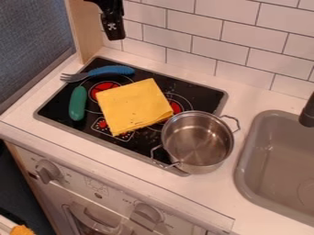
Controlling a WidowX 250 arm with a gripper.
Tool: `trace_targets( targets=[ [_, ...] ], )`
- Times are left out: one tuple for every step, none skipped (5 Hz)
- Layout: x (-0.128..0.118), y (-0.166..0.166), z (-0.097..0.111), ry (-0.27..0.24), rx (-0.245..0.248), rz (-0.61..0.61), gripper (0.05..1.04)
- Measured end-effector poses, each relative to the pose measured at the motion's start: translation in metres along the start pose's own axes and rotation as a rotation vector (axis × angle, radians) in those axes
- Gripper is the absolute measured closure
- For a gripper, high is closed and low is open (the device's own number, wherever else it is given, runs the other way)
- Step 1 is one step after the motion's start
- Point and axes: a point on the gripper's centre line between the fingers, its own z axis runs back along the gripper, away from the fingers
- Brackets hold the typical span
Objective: Move the eggplant to the upper right of the burner
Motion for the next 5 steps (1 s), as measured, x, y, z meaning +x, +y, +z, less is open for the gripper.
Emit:
trace_targets(
  targets=[
    [0.001,0.007,-0.012,-0.006,0.040,-0.010,0.083],
    [0.020,0.021,-0.017,-0.016,0.093,-0.078,0.083],
    [0.038,0.027,-0.004,-0.029,0.098,-0.153,0.083],
    [0.058,0.047,0.002,-0.021,0.135,-0.263,0.083],
    [0.079,0.072,-0.002,-0.032,0.160,-0.443,0.083]
  ],
)
